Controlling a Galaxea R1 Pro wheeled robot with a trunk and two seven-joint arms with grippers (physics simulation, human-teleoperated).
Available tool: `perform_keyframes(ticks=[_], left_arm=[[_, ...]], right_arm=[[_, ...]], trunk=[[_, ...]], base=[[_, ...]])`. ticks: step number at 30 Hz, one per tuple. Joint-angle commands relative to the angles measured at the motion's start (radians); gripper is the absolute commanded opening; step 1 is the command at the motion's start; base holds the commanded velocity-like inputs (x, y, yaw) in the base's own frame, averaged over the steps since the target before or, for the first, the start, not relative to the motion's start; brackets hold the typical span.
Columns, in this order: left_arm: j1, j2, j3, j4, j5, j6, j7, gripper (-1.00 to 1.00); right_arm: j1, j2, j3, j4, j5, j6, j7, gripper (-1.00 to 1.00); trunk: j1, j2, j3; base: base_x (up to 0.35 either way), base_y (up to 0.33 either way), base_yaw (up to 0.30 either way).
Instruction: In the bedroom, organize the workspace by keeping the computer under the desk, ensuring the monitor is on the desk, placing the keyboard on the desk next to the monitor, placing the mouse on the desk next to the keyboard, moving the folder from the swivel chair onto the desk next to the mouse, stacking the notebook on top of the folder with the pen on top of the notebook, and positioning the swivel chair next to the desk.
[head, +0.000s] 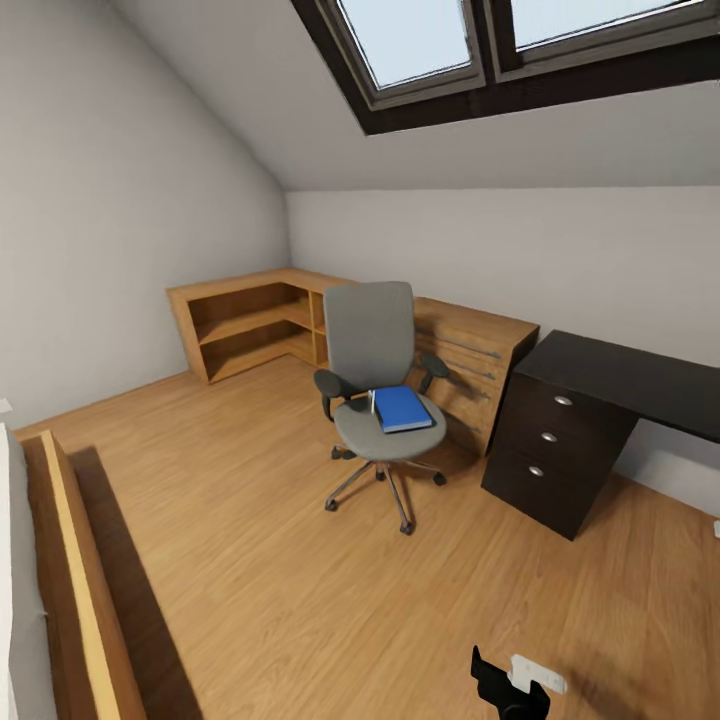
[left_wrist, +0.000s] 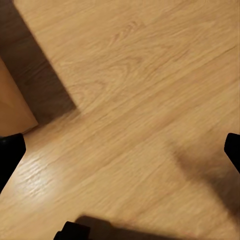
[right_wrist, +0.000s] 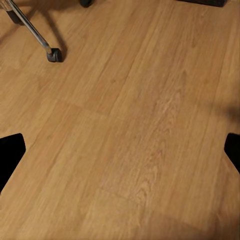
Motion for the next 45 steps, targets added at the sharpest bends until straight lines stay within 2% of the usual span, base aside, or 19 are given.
perform_keyframes(ticks=[1, 11, 28, 45], left_arm=[[0.000, -0.001, 0.002, -0.001, 0.003, -0.002, 0.000, 1.00], [0.000, -0.001, 0.002, -0.001, 0.003, -0.002, 0.000, 1.00], [0.000, -0.001, 0.002, -0.001, 0.003, -0.002, 0.000, 1.00], [0.000, -0.001, 0.002, -0.002, 0.002, -0.002, 0.000, 1.00]], right_arm=[[-0.001, 0.000, -0.004, 0.002, 0.002, -0.004, -0.002, 1.00], [-0.001, 0.000, -0.005, 0.002, 0.002, -0.011, -0.002, 1.00], [-0.001, 0.000, -0.004, 0.002, 0.003, -0.029, -0.002, 1.00], [-0.001, 0.002, -0.003, 0.002, 0.004, -0.029, 0.000, 1.00]], trunk=[[0.000, 0.000, 0.001], [0.000, 0.000, 0.017], [0.000, 0.000, 0.044], [0.000, 0.000, 0.070]], base=[[0.000, 0.000, 0.000], [-0.056, 0.000, 0.000], [-0.309, 0.004, 0.000], [-0.298, 0.198, -0.046]])
